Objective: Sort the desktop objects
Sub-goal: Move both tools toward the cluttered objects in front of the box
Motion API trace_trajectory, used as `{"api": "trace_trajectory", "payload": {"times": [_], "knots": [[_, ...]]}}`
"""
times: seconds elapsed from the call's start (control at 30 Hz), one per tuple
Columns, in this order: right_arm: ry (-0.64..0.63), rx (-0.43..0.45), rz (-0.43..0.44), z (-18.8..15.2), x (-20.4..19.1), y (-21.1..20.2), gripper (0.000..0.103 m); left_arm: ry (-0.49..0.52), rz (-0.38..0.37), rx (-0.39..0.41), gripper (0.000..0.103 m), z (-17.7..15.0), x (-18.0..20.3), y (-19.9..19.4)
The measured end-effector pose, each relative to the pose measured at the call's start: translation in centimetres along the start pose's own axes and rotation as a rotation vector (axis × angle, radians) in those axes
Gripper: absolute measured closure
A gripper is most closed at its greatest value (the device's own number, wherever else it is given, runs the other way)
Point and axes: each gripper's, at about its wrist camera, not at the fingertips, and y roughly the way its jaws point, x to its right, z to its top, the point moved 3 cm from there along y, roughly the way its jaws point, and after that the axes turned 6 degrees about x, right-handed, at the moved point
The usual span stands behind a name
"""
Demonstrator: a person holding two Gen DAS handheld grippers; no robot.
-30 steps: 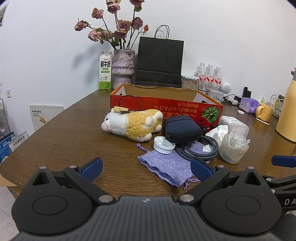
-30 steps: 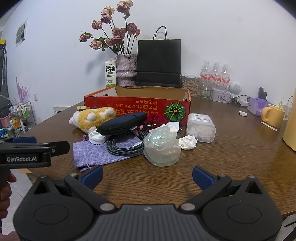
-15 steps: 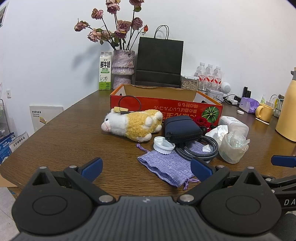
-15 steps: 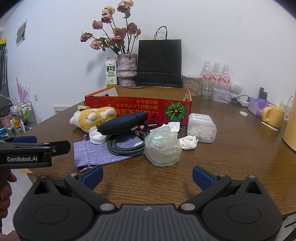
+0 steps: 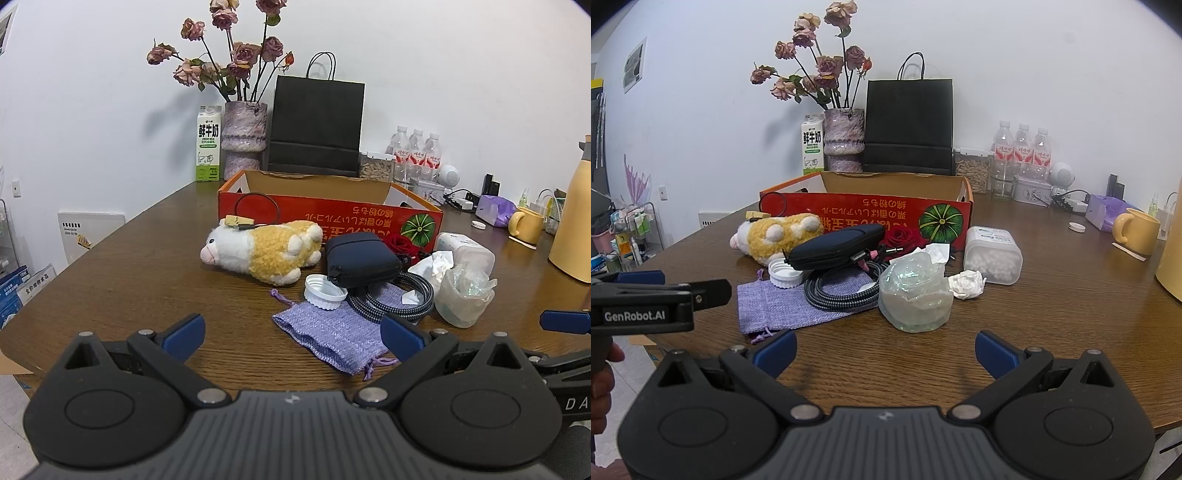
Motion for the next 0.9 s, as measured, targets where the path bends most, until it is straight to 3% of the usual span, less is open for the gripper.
{"api": "trace_trajectory", "payload": {"times": [0.9], "knots": [[-0.006,0.031,-0.024,-0.5,0.5,0.7,0.0,0.007,-0.002,0.007,0.0,-0.7,-0.6,1.3]]}}
